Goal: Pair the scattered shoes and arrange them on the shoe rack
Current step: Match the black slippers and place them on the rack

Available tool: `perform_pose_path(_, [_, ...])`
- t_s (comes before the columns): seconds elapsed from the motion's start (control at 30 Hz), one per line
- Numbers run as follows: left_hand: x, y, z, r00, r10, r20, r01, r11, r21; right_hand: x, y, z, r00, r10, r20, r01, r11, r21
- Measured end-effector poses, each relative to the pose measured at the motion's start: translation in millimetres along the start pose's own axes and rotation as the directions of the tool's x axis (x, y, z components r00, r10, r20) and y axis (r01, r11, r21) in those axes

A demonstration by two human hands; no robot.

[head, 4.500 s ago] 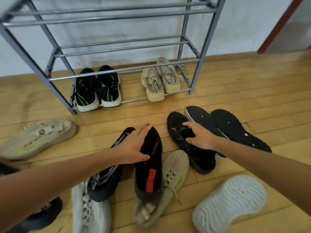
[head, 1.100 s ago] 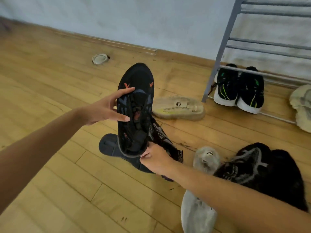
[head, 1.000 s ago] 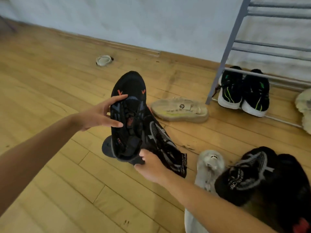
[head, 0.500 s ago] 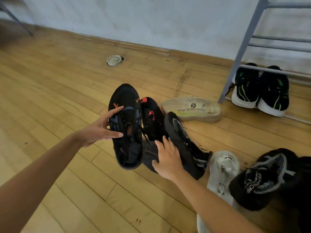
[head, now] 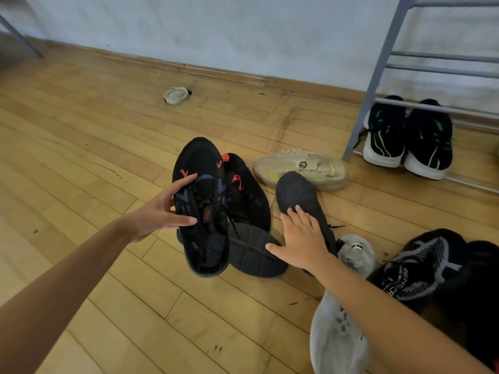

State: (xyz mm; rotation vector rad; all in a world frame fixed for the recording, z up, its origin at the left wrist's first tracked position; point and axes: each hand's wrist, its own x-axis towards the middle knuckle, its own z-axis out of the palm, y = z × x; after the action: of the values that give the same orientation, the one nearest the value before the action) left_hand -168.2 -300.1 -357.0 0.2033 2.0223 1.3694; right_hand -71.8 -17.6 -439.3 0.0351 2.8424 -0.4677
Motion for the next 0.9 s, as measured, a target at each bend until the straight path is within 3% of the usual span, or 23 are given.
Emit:
perform_pose_path(0.2, [-2, -5, 8, 1.0, -0.01, 0.0, 0.01, 0.999, -0.032, -8, -30, 16, 0.996, -0.092, -0.01, 0.093, 0.993, 0.071])
perform_pose_path(0.3, [-3, -6, 10, 1.0, -0.018, 0.001, 0.018, 0.999, -0.035, -9, -43, 23, 0.997, -0.059, 0.046, 0.056, 0.997, 0.056])
perform_pose_path(0.47, [-6, -11, 3, 0.999, -0.028, -0.022, 0.025, 0.994, -0.11, -19, -55, 29, 0.997, 0.026, -0.066, -0.022, 0.999, 0.049])
perform_pose_path(0.6, [-5, -12, -2, 0.999, -0.051, 0.0, 0.051, 0.989, -0.142, -29, -67, 33, 0.982, -0.111, -0.152, 0.116, 0.993, 0.022])
perform_pose_path(0.73, [-8, -8, -4, 0.998, -0.058, 0.038, 0.062, 0.992, -0.108, -35, -73, 28, 0.982, -0.121, -0.148, 0.155, 0.958, 0.243])
perform_pose_path(0.8, [-10, -7, -9, 0.996, -0.065, 0.062, 0.069, 0.996, -0.064, -37, -71, 22, 0.968, -0.2, -0.152, 0.237, 0.928, 0.288])
perform_pose_path(0.9, [-13, -6, -16, 0.993, -0.068, 0.095, 0.072, 0.997, -0.034, -44, -60, 27, 0.893, -0.314, -0.322, 0.379, 0.91, 0.166])
